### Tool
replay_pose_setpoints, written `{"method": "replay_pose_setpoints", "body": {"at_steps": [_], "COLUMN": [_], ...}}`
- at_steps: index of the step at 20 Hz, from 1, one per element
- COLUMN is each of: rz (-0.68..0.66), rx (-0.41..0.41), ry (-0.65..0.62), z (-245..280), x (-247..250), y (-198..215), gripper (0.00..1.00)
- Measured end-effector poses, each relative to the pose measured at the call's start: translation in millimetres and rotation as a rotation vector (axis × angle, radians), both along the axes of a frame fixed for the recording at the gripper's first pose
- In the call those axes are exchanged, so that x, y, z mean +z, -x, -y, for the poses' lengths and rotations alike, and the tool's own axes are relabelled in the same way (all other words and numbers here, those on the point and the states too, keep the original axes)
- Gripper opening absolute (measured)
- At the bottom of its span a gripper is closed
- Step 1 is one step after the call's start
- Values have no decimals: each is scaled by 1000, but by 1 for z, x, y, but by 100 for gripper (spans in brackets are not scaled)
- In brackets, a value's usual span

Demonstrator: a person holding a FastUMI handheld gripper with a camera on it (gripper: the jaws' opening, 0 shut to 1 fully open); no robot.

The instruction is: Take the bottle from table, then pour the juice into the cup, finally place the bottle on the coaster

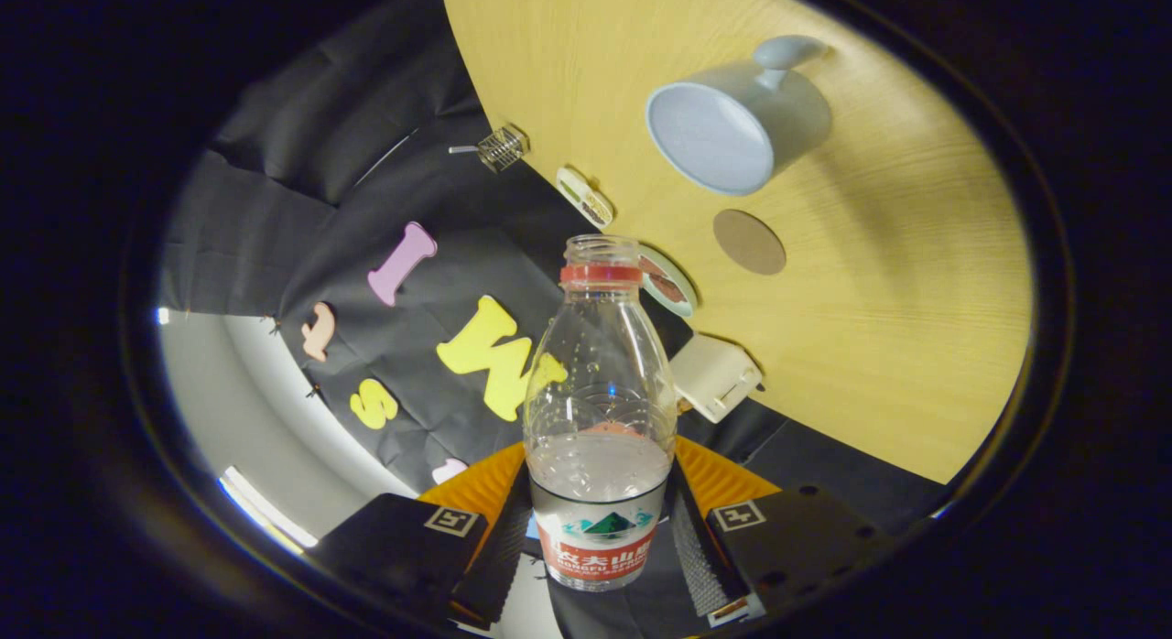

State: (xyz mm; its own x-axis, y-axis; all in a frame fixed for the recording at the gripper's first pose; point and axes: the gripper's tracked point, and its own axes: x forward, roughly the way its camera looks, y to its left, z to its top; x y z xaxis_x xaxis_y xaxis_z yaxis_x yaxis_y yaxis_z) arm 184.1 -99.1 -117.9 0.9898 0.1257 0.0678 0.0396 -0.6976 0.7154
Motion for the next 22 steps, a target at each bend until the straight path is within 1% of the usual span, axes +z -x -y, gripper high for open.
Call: {"method": "replay_pose_setpoints", "body": {"at_steps": [2, 5, 7, 9, 13, 16, 20, 22], "rz": [15, 24, 31, 56, 105, 130, 151, 137], "rx": [-8, -12, -33, -44, -87, -94, -64, -31], "ry": [54, 202, 260, 349, 627, 826, 1045, 1186], "z": [-3, -11, -15, -22, -28, -33, -40, -43], "x": [3, 0, -1, 3, 14, 16, 15, 5], "y": [1, 3, 7, 9, 11, 8, -3, -14], "gripper": [77, 78, 78, 77, 78, 78, 78, 78]}}
